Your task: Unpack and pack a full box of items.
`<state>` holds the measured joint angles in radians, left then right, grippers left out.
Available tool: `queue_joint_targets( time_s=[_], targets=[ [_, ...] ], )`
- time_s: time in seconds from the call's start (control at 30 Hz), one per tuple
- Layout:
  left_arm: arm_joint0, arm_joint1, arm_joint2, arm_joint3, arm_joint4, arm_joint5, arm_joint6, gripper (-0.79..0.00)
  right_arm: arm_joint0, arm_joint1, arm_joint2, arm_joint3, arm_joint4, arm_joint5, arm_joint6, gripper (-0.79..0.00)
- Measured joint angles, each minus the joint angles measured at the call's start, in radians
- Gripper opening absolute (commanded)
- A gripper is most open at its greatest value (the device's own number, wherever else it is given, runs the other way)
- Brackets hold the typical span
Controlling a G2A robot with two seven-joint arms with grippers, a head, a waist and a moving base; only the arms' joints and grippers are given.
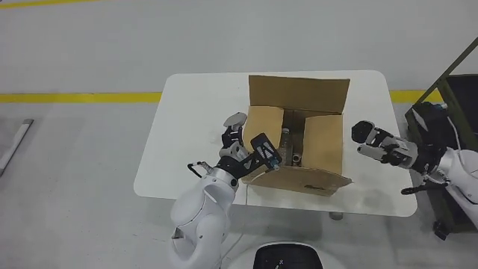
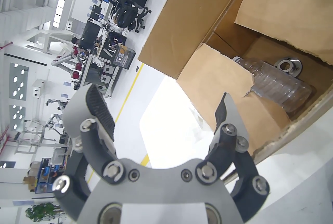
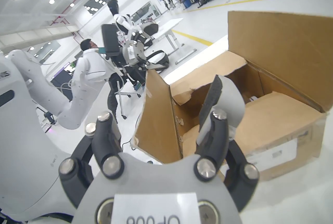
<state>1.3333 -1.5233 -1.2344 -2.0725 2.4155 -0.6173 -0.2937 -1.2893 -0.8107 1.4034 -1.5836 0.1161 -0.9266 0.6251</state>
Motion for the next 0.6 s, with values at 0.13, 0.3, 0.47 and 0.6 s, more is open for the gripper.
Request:
queue_joint_targets(
  time_s=[0.13, 0.3, 0.47, 0.6],
  targets=[
    [0.006, 0.004, 0.000, -0.006, -0.003, 0.001, -0.001, 0.000, 0.033, -0.018, -0.090, -0.011, -0.055, 0.019, -0.013, -0.785],
    [0.008, 0.009, -0.003, -0.012, -0.014, 0.008, -0.009, 0.000, 0.068, -0.033, -0.171, 0.004, -0.061, -0.004, 0.018, -0.785],
    [0.005, 0.013, -0.007, -0.015, -0.026, 0.011, -0.013, 0.000, 0.092, -0.036, -0.229, 0.006, -0.063, -0.041, 0.106, -0.785],
    [-0.005, 0.016, -0.011, -0.012, -0.042, 0.017, -0.019, 0.000, 0.115, -0.036, -0.268, 0.018, -0.073, -0.067, 0.178, -0.785]
  ],
)
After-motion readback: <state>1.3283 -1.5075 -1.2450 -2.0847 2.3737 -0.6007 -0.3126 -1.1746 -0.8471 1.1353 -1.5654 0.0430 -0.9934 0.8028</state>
